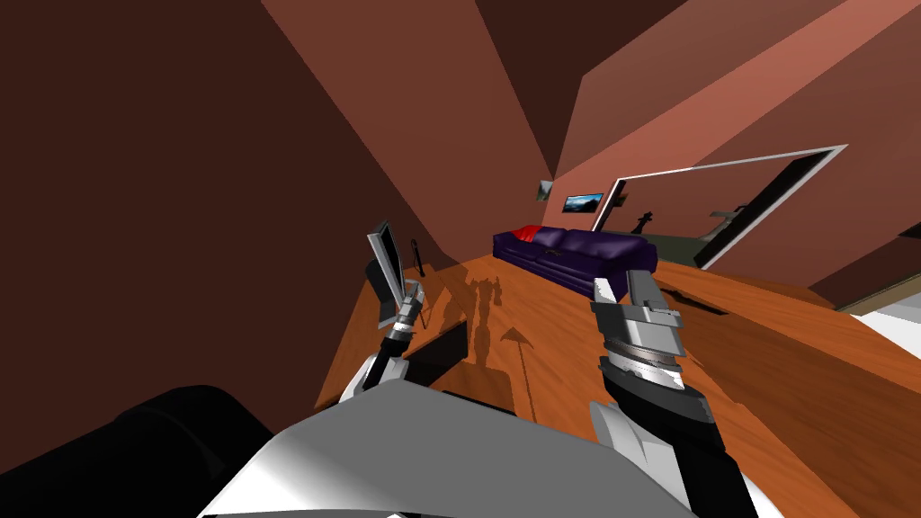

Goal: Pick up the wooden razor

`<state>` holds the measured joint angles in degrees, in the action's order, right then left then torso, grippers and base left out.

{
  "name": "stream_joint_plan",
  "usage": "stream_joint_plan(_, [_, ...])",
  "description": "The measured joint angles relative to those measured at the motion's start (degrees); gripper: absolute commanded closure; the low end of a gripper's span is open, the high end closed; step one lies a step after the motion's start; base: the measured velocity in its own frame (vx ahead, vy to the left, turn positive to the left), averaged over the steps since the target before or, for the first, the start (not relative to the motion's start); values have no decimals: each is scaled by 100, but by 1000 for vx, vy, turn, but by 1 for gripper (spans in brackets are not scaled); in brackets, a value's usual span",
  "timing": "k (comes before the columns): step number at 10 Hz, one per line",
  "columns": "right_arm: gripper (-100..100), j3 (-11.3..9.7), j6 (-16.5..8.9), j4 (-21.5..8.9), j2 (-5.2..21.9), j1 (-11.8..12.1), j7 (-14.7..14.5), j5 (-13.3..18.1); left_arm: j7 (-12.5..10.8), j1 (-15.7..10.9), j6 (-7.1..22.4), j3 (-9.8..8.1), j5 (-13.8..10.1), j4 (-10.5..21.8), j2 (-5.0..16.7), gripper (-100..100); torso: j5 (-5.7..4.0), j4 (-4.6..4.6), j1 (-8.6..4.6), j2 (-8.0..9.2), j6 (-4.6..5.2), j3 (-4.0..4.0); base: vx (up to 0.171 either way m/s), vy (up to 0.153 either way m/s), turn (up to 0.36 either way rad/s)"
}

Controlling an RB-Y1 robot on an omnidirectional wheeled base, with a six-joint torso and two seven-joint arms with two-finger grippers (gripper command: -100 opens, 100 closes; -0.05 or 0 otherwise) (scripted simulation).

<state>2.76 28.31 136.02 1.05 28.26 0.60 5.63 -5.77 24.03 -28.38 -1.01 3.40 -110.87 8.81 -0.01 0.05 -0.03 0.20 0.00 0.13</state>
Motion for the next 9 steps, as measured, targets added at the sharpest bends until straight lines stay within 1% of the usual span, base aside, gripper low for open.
stream_joint_plan(2, [0,0,0,0,0,0,0,0,28,-61,4,33,-24,266,52,-100,0,0,1,-1,0,-1,-55,-3,0])
stream_joint_plan(4, [0,0,0,0,0,0,0,0,79,-164,-13,77,-58,664,136,-100,1,1,3,7,1,4,-78,-2,-8])
stream_joint_plan(6, [0,0,0,0,0,0,0,0,112,-210,-15,104,-85,1005,214,-100,0,0,1,2,0,1,-62,-11,-20])
stream_joint_plan(7, [0,0,0,0,0,0,0,0,166,-242,43,155,-81,1119,236,-100,0,1,-1,4,1,2,-47,-4,-14])
stream_joint_plan(8, [0,0,0,0,0,0,0,0,200,-324,30,167,-86,1366,253,-100,1,0,2,-3,0,-1,-34,4,-33])
stream_joint_plan(9, [0,0,0,0,0,0,0,0,233,-366,47,189,-90,1537,291,-100,1,-1,5,-7,0,-4,-22,7,-18])
